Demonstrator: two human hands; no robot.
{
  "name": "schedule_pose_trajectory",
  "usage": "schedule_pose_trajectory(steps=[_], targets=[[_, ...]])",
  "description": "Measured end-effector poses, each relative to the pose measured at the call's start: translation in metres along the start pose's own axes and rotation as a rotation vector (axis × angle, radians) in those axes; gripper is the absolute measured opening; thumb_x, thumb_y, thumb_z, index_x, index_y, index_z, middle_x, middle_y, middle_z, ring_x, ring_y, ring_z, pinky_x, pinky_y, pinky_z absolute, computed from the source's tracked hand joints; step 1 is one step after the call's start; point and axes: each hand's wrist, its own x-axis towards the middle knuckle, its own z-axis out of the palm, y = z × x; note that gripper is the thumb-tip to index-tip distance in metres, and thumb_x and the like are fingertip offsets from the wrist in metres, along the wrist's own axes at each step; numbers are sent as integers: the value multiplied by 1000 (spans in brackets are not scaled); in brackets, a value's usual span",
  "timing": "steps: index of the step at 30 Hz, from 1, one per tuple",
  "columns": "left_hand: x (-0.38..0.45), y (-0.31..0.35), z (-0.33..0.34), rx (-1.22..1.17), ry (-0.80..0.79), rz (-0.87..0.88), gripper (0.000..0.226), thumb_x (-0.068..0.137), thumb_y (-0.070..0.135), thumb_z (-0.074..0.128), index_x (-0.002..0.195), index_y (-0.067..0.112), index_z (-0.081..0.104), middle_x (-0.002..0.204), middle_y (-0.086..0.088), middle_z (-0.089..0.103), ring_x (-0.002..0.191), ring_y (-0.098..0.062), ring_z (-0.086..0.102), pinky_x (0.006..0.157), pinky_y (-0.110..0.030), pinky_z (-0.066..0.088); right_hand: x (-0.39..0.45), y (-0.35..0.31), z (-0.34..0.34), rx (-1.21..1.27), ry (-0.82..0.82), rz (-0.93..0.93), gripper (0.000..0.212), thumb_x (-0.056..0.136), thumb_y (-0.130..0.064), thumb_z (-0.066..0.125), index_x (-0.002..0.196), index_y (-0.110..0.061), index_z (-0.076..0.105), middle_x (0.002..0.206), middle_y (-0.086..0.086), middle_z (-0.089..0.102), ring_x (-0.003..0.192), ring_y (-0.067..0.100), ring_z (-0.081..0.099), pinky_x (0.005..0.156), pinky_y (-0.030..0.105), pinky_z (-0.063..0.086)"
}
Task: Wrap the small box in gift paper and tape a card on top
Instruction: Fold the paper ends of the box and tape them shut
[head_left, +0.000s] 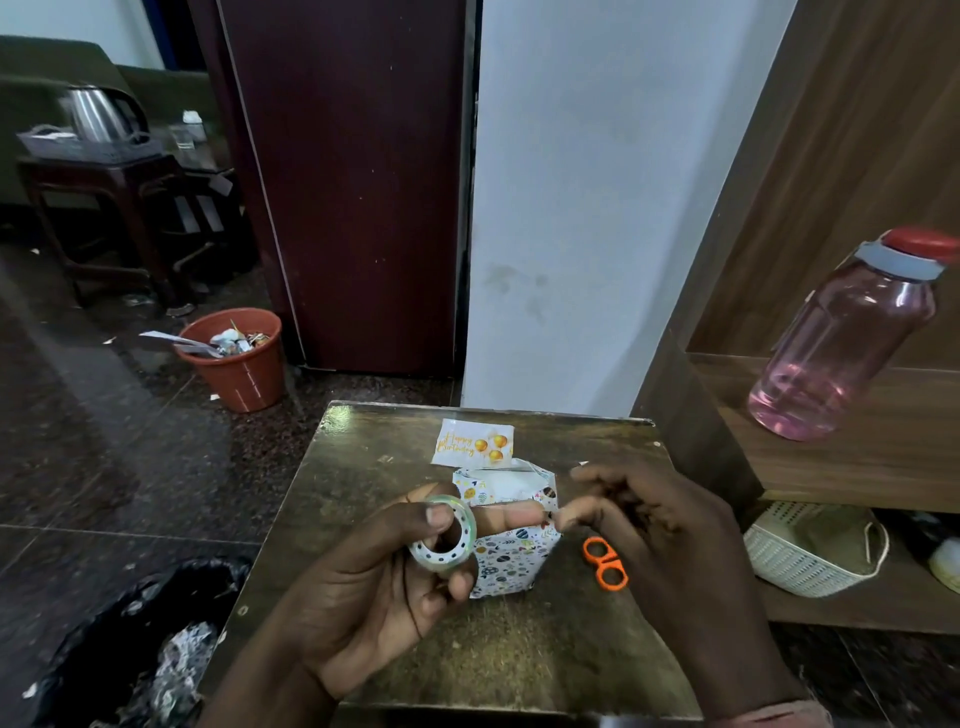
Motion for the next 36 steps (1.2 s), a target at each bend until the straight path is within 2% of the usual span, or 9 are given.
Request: schedule_pose_trajectory(steps=[2,4,9,11,15,19,24,32,36], targets=[[1,-3,-1,-48,17,-9,19,76,20,86,76,16,67,141,-32,57,61,-14,62,49,-18,46,0,4,-4,74,33,84,26,84,-11,79,90,-35,73,83,-16,75,71,5,69,64,30,55],[3,-3,-4,-118,69,24,23,72,16,89,77,12,67,143,-31,55,60,-13,61,47,-19,45,0,10,-8,125,75,177,26,83,-2,77,77,-27,75,77,-14,75,71,2,67,65,17,50],[5,6,-8,-54,239,155,27,62,25,94,73,20,70,141,-23,62,59,-9,59,47,-17,42,-3,49,-5,-224,15,504,23,90,-30,76,69,-24,67,65,-9,68,66,4,63,62,29,49],[5,6,-10,-8,290,188,37,58,28,96,79,19,66,141,-20,63,60,-9,59,47,-17,42,-8,58,2,-340,-57,596,27,92,-33,73,67,-23,68,64,-11,65,64,5,58,57,26,43],[3,6,-14,19,284,220,52,64,30,93,89,18,49,144,-18,60,61,-9,60,49,-17,40,-15,65,20,-458,-126,732,26,89,-40,72,77,-18,64,77,0,68,85,28,66,67,32,46],[2,6,-15,19,263,225,49,67,27,92,88,17,48,145,-20,59,60,-11,60,50,-18,40,-18,68,27,-521,-200,762,27,91,-41,67,80,-18,60,86,4,68,91,29,64,66,30,39],[1,7,-15,4,269,228,54,64,26,94,90,17,47,144,-20,60,61,-11,61,49,-18,41,-14,60,23,-563,-265,776,17,84,-33,70,81,-18,66,90,3,71,92,26,67,71,27,46],[1,8,-13,164,278,294,61,66,31,93,82,19,35,145,-11,61,65,-14,61,51,-20,41,-21,40,27,-697,-221,796,23,87,-37,68,90,-14,66,100,5,72,100,26,69,72,26,42],[3,6,-12,285,260,312,33,75,21,78,70,21,45,148,-6,60,67,-16,58,52,-23,39,-22,37,31,-664,-218,794,25,90,-37,65,78,-19,54,102,5,70,104,28,66,73,28,41]])
